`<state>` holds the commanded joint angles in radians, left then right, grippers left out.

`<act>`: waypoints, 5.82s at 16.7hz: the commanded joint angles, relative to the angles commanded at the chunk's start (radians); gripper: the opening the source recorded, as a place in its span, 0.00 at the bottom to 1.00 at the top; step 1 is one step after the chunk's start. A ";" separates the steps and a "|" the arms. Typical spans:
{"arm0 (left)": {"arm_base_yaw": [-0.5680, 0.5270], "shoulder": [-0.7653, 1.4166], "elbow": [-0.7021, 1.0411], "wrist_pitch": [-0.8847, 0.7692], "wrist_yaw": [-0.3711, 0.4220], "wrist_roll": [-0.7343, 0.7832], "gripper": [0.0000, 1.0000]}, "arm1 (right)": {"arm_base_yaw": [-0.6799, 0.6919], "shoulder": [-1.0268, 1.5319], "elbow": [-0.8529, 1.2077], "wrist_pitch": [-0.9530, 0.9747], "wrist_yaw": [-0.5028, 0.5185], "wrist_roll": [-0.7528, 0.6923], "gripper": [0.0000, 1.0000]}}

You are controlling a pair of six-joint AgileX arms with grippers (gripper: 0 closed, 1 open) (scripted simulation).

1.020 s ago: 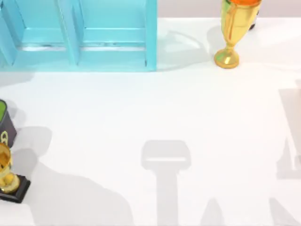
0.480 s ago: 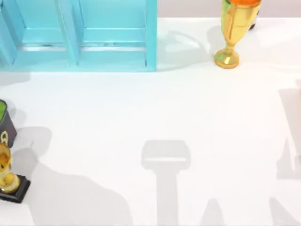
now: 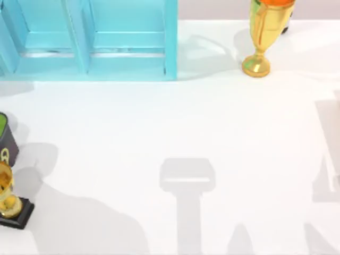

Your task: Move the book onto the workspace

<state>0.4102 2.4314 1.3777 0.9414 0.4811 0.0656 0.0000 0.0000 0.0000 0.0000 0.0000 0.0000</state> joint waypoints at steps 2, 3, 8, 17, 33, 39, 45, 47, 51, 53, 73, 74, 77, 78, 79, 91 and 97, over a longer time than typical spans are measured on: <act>0.000 0.000 0.000 0.000 0.000 0.000 0.00 | 0.000 0.000 0.000 0.000 0.000 0.000 1.00; 0.000 0.000 0.000 0.000 0.000 0.000 0.00 | 0.000 0.000 0.000 0.000 0.000 0.000 1.00; 0.000 0.000 0.000 0.000 0.000 0.000 0.00 | 0.000 0.000 0.000 0.000 0.000 0.000 1.00; 0.053 -0.309 -0.180 -0.206 0.108 0.015 0.00 | 0.000 0.000 0.000 0.000 0.000 0.000 1.00; 0.286 -0.999 -0.472 -0.562 0.274 0.051 0.00 | 0.000 0.000 0.000 0.000 0.000 0.000 1.00; 0.172 -0.987 -0.477 -0.611 0.204 -0.088 0.00 | 0.000 0.000 0.000 0.000 0.000 0.000 1.00; -0.182 -0.978 -0.437 -0.699 -0.028 -0.494 0.00 | 0.000 0.000 0.000 0.000 0.000 0.000 1.00; -0.331 -0.977 -0.407 -0.723 -0.135 -0.660 0.00 | 0.000 0.000 0.000 0.000 0.000 0.000 1.00; -0.652 -0.967 -0.335 -0.769 -0.385 -1.017 0.00 | 0.000 0.000 0.000 0.000 0.000 0.000 1.00; -0.813 -0.949 -0.299 -0.796 -0.525 -1.203 0.00 | 0.000 0.000 0.000 0.000 0.000 0.000 1.00; -1.704 -0.425 -0.199 -1.105 -1.736 -2.574 0.00 | 0.000 0.000 0.000 0.000 0.000 0.000 1.00; -1.705 -0.424 -0.199 -1.105 -1.737 -2.575 0.00 | 0.000 0.000 0.000 0.000 0.000 0.000 1.00; -1.705 -0.424 -0.199 -1.105 -1.737 -2.575 0.00 | 0.000 0.000 0.000 0.000 0.000 0.000 1.00; -1.700 -0.425 -0.204 -1.103 -1.731 -2.572 0.00 | 0.000 0.000 0.000 0.000 0.000 0.000 1.00; -1.701 -0.425 -0.203 -1.106 -1.732 -2.575 0.00 | 0.000 0.000 0.000 0.000 0.000 0.000 1.00; -1.713 -0.378 -0.222 -1.074 -1.739 -2.608 0.00 | 0.000 0.000 0.000 0.000 0.000 0.000 1.00; -1.712 -0.355 -0.236 -1.036 -1.739 -2.607 0.00 | 0.000 0.000 0.000 0.000 0.000 0.000 1.00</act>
<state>-1.3022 2.0763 1.1419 -0.0944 -1.2576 -2.5412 0.0000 0.0000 0.0000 0.0000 0.0000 0.0000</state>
